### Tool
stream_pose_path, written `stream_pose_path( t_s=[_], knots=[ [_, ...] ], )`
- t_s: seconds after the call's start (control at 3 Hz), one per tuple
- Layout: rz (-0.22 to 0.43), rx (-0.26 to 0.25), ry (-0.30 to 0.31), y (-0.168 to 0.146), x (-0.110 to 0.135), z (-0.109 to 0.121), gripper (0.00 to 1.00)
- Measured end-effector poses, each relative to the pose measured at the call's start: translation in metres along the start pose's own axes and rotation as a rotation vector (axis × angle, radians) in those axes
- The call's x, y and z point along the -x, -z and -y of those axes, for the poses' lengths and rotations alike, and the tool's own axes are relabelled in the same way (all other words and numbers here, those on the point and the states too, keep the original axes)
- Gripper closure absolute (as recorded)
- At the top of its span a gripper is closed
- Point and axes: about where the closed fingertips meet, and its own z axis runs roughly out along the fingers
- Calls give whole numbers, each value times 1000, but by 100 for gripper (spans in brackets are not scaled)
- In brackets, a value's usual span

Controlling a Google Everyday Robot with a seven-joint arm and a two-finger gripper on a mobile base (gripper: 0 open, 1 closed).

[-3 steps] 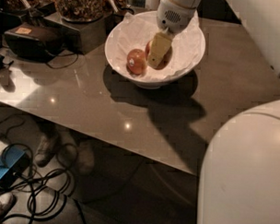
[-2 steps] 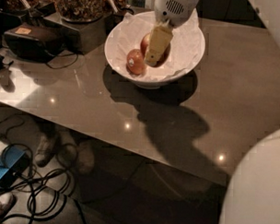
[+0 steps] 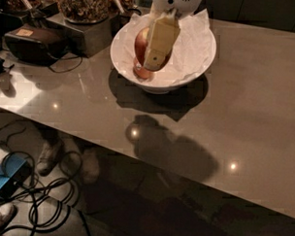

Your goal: Pick apple from white bowl

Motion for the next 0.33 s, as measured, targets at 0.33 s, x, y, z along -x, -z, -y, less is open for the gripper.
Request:
stream_pose_path(
  t_s=[0.33],
  knots=[
    [19, -28, 1, 1, 5, 6, 100]
  ],
)
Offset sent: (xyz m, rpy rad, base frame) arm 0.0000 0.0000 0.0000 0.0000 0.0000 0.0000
